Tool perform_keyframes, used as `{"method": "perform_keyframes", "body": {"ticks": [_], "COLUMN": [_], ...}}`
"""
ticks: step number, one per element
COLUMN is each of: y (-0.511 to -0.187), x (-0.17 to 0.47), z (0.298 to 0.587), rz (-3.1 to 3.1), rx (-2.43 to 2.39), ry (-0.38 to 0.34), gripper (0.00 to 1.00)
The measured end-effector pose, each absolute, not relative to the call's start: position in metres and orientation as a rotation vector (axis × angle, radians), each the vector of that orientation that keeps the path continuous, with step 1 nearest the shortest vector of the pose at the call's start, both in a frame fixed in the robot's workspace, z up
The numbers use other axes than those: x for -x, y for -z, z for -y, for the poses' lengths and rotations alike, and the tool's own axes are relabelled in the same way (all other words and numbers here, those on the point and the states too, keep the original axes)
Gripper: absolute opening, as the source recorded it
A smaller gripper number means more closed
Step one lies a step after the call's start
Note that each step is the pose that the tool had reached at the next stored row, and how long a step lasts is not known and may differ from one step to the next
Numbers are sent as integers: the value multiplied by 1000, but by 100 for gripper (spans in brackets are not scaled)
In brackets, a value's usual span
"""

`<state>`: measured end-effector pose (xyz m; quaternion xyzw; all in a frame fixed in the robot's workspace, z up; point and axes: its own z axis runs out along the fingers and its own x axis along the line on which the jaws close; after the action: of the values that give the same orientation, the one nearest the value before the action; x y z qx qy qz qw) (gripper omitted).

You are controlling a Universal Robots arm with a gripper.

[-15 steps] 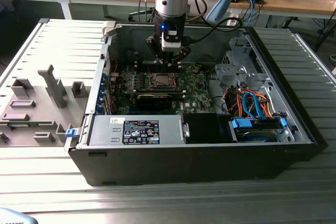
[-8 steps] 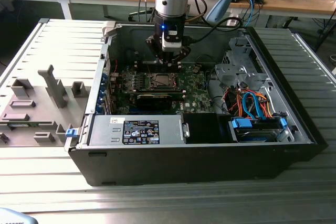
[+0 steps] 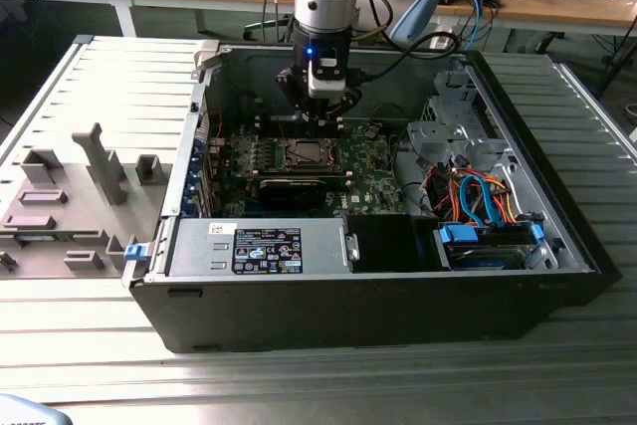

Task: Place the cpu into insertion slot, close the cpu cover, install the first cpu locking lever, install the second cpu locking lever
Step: 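Install the first cpu locking lever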

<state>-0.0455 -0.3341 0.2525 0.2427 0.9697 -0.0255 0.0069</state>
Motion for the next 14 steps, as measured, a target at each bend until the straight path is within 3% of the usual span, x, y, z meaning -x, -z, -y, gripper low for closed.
{"method": "perform_keyframes", "body": {"ticks": [14], "y": [-253], "x": [46], "z": [334], "rz": [-3039], "rx": [-732], "ry": [80], "gripper": [11]}}
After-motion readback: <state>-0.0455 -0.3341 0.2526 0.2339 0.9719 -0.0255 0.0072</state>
